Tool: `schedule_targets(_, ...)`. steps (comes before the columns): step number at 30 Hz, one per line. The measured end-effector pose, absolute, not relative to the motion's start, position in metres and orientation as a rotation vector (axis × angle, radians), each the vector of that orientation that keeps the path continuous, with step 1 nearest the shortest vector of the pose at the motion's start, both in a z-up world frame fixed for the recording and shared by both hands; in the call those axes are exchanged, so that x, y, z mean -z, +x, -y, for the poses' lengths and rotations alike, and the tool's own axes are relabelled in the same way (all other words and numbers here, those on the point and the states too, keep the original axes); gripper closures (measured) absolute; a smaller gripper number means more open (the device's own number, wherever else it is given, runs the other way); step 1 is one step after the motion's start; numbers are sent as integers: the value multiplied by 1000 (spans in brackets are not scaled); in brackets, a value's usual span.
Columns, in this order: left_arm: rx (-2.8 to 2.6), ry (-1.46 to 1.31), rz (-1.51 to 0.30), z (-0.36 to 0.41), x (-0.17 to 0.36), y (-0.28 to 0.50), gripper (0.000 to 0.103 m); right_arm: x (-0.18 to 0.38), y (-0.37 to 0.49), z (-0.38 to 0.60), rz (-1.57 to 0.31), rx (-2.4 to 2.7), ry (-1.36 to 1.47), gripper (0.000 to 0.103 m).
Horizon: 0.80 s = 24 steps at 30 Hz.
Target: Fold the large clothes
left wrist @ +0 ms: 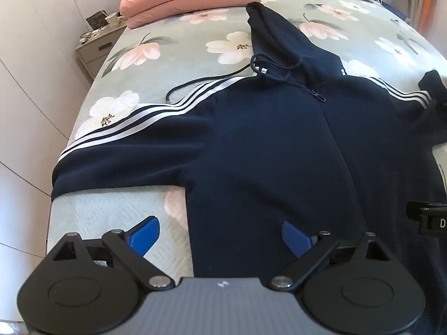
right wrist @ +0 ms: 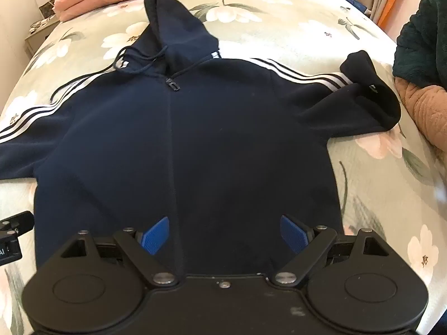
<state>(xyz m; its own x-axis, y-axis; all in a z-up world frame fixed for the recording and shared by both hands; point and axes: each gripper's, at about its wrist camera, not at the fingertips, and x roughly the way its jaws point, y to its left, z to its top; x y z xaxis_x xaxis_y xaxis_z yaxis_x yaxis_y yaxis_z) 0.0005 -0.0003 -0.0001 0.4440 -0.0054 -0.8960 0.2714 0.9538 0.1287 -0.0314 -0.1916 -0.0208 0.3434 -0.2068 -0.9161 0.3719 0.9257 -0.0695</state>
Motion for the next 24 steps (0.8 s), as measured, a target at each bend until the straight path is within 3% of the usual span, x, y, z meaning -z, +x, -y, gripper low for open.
schedule_targets(9, 230, 161, -1046, -3, -2, -6, 11, 12, -42, 186, -1085, 339, 137, 1)
schedule_targets(24, 63, 40, -949, -40, -79, -12, 13, -5, -19, 152, -1032, -101, 456, 1)
